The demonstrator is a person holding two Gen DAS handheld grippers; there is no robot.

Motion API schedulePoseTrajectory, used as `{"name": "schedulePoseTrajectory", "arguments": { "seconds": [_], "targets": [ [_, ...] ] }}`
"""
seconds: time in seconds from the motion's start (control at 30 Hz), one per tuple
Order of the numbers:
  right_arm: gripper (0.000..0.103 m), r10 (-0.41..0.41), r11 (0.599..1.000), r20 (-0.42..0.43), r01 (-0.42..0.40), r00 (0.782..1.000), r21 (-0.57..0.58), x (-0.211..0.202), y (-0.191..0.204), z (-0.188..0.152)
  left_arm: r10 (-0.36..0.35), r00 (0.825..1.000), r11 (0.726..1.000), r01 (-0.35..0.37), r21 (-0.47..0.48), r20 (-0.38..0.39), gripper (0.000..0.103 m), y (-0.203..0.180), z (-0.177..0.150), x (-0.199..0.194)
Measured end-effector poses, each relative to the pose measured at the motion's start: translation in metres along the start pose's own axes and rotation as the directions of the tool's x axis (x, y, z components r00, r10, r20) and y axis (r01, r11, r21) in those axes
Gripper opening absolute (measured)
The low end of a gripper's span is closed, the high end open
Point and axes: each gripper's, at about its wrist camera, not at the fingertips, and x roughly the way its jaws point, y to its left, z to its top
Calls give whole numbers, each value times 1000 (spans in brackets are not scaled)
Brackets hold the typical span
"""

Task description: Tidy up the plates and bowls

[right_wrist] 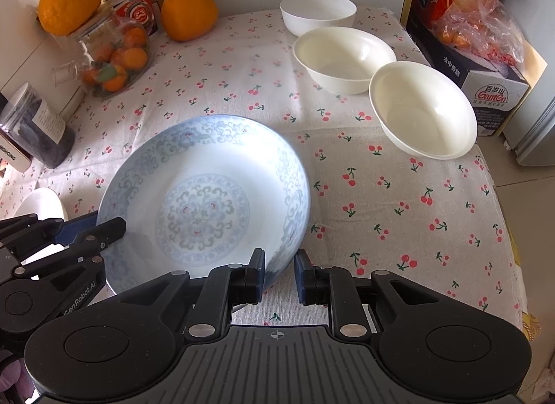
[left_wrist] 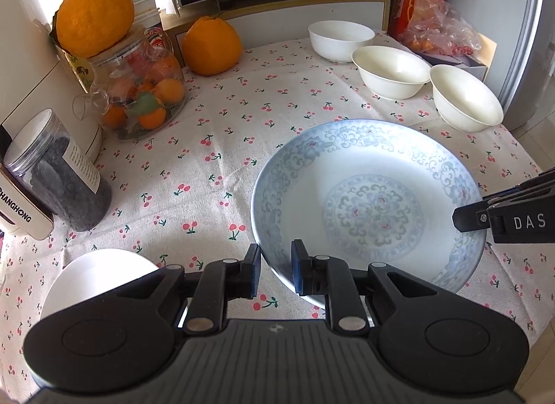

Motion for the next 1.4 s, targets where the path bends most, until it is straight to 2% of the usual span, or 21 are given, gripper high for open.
{"name": "schedulePoseTrajectory", "arguments": {
  "seconds": [0.5,0.7,0.83,1.03,1.4],
  "targets": [
    [20,16,1000,25,-17,1000,3,-2,-5,1,3,1000,1000,-3,2,1,16,1,2,0],
    [20,36,999,49,-37,998,33,-7,-14,3,-20,1000,999,20,-27,1,16,6,3,1],
    [14,33,998,54,-36,998,54,-6,-20,3,-27,1000,999,27,-43,9,16,8,3,-2],
    [5,46,997,69,-50,997,55,-5,-22,2,-28,999,998,29,-48,20,10,11,3,-3],
    [5,17,1000,114,-16,993,-10,-1,-16,2,-10,999,1000,11,-14,45,9,10,2,-3]
  ]
}}
